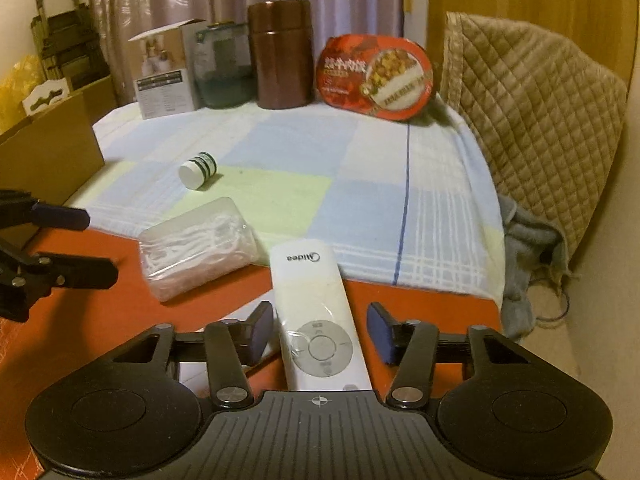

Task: Organize rigid objects
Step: 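Grasp the white Midea remote with the right tool while the left tool grasps the floss pick box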

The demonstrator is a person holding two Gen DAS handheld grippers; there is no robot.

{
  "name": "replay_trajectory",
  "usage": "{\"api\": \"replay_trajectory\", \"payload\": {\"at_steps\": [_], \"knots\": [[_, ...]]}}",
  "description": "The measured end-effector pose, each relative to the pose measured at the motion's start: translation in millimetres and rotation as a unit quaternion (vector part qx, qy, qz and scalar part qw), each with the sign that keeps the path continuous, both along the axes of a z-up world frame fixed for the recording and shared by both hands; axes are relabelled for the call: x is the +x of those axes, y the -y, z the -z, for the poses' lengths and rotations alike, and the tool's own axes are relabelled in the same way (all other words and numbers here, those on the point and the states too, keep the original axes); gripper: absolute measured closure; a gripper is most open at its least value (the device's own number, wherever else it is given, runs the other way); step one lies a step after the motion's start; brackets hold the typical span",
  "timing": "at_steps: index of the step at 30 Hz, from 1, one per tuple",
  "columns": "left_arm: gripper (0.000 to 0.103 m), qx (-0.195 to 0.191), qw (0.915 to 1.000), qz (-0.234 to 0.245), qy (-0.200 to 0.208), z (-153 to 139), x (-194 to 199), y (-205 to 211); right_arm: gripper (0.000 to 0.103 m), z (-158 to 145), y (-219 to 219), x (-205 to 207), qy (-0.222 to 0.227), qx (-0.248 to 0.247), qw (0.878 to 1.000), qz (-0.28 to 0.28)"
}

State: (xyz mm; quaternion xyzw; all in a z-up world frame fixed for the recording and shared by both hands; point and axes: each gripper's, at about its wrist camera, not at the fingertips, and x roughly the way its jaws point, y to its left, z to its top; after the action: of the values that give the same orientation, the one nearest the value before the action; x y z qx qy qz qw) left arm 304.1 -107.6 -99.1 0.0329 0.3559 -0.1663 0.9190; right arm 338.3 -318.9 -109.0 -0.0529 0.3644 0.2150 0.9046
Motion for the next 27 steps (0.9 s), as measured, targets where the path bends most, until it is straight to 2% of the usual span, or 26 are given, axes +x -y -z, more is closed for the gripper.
{"api": "replay_trajectory", "payload": {"at_steps": [3,7,13,17,27], "knots": [[0.017,0.0,1.0,0.002,-0.002,3.3,0.2,-1.3,0.064,1.0,0.2,0.1,0.002,0.003,1.0,-0.003],[0.017,-0.002,1.0,0.001,-0.006,6.7,-1.1,-5.6,0.065,-2.2,-1.4,-6.1,0.0,0.009,1.0,-0.009],[0.017,-0.005,1.0,-0.001,-0.006,8.0,-4.9,-11.1,0.065,-9.0,-6.5,-39.5,0.005,0.014,0.997,-0.07],[0.017,-0.007,1.0,0.002,-0.003,6.9,-6.2,-9.5,0.065,-4.1,-12.3,-55.9,0.009,-0.008,0.995,-0.1],[0.017,-0.013,0.9998,0.015,0.005,3.0,-4.6,-2.3,0.065,6.3,-12.2,-55.6,-0.011,-0.018,0.996,-0.085]]}}
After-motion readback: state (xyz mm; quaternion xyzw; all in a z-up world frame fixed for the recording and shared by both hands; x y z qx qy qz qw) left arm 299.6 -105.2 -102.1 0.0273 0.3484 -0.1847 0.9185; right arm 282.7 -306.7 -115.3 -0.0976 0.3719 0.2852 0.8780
